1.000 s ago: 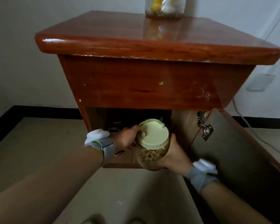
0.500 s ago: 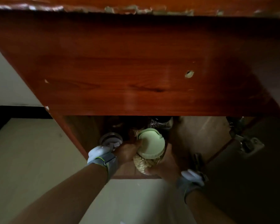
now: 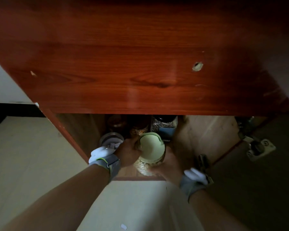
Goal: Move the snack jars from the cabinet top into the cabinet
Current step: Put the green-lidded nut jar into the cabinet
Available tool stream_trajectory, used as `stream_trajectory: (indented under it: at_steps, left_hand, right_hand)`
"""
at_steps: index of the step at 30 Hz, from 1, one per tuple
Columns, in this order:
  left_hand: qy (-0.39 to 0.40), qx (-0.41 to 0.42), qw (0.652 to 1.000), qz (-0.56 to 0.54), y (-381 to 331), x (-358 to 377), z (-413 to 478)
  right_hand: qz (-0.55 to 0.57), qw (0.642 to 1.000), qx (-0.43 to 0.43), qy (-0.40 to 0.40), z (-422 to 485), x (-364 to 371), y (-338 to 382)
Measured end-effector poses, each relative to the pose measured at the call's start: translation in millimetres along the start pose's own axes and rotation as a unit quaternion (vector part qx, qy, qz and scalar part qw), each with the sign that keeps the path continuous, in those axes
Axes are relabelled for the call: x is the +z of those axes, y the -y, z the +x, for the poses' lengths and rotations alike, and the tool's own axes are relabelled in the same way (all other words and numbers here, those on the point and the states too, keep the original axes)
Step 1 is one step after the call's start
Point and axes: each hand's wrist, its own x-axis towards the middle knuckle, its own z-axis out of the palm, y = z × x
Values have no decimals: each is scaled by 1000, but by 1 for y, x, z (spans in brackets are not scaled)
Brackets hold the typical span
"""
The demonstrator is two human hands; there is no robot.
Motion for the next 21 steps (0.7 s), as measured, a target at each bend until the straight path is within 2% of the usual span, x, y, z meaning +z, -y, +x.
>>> stream_trajectory:
  at_steps: [2, 5, 8, 10, 15, 18, 21]
  left_hand:
    - [-21, -15, 998, 62, -9, -4, -9]
    - [-85, 38, 981, 170, -11, -3, -14]
    - [-79, 85, 929, 351, -6, -6, -16]
    - [-63, 103, 903, 412, -5, -8, -16]
    - [-53, 107, 897, 426, 6, -15, -9]
    - [-48, 83, 906, 412, 13, -24, -7]
    - [-54, 94, 907, 408, 21, -28, -9]
  right_hand:
    - [-3, 999, -46, 14, -2, -13, 6]
    - [-85, 990, -104, 40, -5, -25, 11]
    - [-161, 979, -125, 23, -8, -28, 11]
    - [-175, 977, -118, 23, -9, -29, 12]
    - [-204, 972, -113, 20, -3, -22, 17]
    - [-207, 970, -127, 8, 1, -9, 21]
    - [-211, 969, -125, -2, 5, 2, 27]
